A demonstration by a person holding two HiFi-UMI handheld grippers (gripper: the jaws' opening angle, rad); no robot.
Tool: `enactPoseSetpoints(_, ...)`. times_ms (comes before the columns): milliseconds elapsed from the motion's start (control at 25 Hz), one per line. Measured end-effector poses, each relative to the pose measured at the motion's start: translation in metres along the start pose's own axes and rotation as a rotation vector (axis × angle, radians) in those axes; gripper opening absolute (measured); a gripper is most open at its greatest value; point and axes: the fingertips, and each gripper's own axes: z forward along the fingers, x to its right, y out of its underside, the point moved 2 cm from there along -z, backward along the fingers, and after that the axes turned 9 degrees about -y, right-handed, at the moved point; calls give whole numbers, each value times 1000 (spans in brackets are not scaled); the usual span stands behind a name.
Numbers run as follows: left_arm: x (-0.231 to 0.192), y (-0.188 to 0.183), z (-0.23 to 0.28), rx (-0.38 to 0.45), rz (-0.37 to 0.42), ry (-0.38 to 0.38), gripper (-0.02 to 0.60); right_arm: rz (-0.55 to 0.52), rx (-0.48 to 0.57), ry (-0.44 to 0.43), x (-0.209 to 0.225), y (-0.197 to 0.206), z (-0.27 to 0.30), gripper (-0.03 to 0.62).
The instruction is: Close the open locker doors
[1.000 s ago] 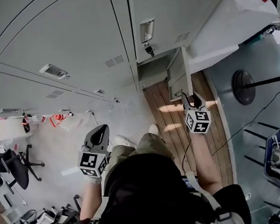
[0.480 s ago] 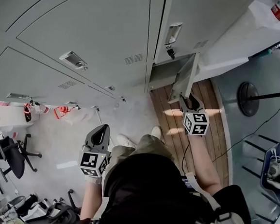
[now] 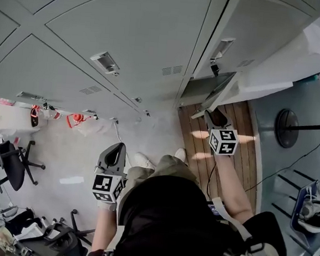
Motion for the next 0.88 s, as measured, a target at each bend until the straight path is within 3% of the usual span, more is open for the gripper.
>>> enactPoseSetpoints(880, -22, 7, -10, -3, -97, -182, 8, -121, -25, -177, -22, -40, 83, 186)
